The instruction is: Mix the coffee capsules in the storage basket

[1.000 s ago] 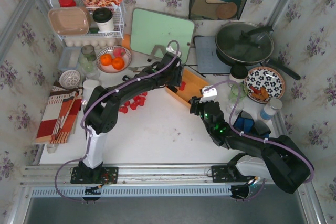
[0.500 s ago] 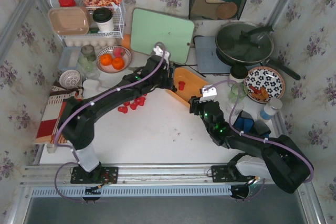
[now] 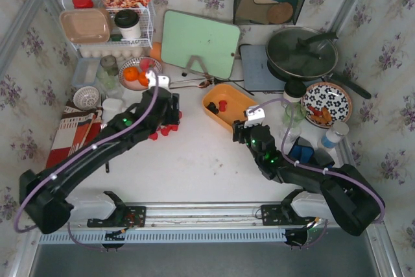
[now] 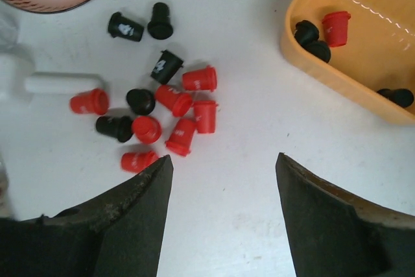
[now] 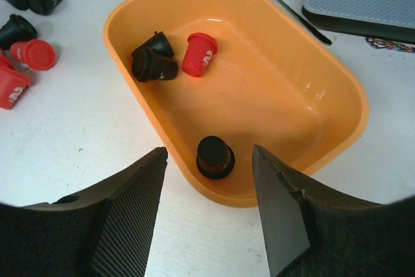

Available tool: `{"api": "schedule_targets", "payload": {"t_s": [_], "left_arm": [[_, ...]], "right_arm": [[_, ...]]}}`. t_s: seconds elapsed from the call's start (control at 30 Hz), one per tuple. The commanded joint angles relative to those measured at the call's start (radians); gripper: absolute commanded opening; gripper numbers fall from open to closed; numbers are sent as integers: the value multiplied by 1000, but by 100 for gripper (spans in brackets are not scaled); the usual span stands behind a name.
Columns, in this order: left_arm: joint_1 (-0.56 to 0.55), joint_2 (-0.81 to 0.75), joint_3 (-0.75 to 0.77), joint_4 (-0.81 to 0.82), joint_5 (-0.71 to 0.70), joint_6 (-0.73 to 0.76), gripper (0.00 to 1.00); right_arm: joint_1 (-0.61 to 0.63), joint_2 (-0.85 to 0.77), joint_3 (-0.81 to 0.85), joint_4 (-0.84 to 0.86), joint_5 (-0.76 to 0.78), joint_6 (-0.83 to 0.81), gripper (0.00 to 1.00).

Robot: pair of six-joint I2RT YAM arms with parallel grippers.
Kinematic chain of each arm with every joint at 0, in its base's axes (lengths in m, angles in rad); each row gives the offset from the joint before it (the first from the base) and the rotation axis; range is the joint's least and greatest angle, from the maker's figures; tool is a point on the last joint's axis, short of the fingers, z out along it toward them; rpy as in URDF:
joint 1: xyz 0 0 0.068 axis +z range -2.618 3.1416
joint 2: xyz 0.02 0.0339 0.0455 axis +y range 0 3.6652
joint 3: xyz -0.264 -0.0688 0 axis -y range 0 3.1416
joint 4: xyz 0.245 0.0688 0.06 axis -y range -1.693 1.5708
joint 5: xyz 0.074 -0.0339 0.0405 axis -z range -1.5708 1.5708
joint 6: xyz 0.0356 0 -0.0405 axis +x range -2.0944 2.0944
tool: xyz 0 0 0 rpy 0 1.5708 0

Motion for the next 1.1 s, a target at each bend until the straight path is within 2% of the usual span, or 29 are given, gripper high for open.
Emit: {"api": "schedule_targets", "payload": {"t_s": [0.0, 0.17, 0.37, 0.43, 0.53, 0.7, 0.83, 1.07], "left_arm": [[0, -121, -18, -173, -40, -1, 68], [1, -264, -42, -300, -45, 50, 69], [3, -432, -95, -363, -87, 88, 74], [3, -493, -127, -354, -90, 111, 77], [3, -577, -205, -309, -111, 131, 88], [14, -689, -301, -206, -118, 175, 90], [73, -731, -299, -204, -50, 176, 90], [252, -770, -325, -191, 92, 106, 90]], "right_arm": [[4, 24, 8, 57, -65, -55, 62], [6, 52, 37, 38, -73, -72, 62], [35, 60, 135, -108, -55, -38, 61], [49, 68, 173, -154, -44, -1, 61], [80, 104, 251, -234, -17, 67, 60], [139, 186, 368, -346, 65, 198, 59], [192, 256, 457, -383, 78, 256, 58], [257, 399, 569, -388, 50, 376, 57]]}}
